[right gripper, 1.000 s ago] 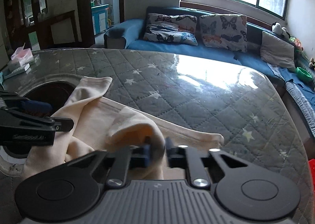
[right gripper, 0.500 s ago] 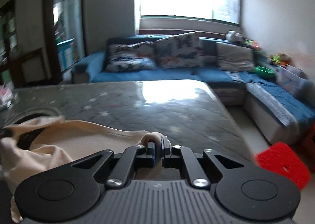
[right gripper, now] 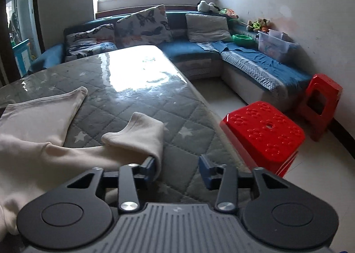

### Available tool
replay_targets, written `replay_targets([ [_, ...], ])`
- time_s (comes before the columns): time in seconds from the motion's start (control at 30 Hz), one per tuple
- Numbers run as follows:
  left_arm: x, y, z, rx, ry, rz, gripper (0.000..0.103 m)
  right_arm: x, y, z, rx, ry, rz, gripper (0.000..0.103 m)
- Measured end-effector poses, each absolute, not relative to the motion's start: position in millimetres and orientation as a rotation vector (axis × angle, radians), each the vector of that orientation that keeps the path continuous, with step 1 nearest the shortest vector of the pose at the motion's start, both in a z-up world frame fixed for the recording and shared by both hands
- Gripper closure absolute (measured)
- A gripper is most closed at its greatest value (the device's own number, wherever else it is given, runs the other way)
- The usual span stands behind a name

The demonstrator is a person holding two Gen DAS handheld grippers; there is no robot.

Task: Fold clothes
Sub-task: 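Close the left gripper on the sweatshirt edge while the right gripper grasps another edge, then lift and spread the sweatshirt flat with both grippers, then open them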

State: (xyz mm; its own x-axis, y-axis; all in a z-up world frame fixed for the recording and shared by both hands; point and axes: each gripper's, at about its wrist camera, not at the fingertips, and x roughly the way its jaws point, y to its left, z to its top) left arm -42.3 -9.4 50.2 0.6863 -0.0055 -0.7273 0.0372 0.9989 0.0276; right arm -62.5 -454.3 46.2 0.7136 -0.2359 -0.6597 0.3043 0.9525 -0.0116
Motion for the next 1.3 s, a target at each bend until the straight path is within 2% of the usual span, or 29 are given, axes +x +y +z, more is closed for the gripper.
replay_targets([
  [0.07, -44, -27, 52, 0.056, 0.805, -0.081, 0.081, -60, -450, 50, 0.086, 0.704, -0.297, 0.049],
  [0.1, -44, -37, 52, 0.063, 0.799, -0.112, 0.073, -57, -447, 51, 0.073, 0.698, -0.293, 0.043],
  [0.17, -44, -58, 51, 0.077, 0.789, -0.177, 0.067, -52, -440, 51, 0.035, 0.696, -0.273, 0.040],
  [0.23, -42, -78, 46, 0.095, 0.793, -0.234, 0.066, -45, -433, 49, 0.010, 0.708, -0.257, 0.035],
  [0.5, -40, -141, 25, 0.161, 0.813, -0.422, 0.063, -31, -443, 36, 0.026, 0.726, -0.337, 0.032],
  [0.6, -47, -150, 18, 0.204, 0.804, -0.455, 0.062, -41, -463, 39, 0.066, 0.698, -0.432, 0.029],
  [0.8, -60, -148, 17, 0.243, 0.798, -0.514, 0.062, -57, -476, 50, 0.049, 0.669, -0.510, 0.028],
  [1.0, -61, -142, 22, 0.284, 0.815, -0.561, 0.062, -42, -456, 70, 0.045, 0.656, -0.354, 0.031],
  [1.07, -59, -144, 26, 0.295, 0.812, -0.573, 0.058, -29, -441, 75, 0.037, 0.665, -0.261, 0.035],
  [1.3, -54, -172, 30, 0.256, 0.781, -0.641, 0.057, 31, -392, 74, 0.024, 0.738, -0.001, 0.062],
])
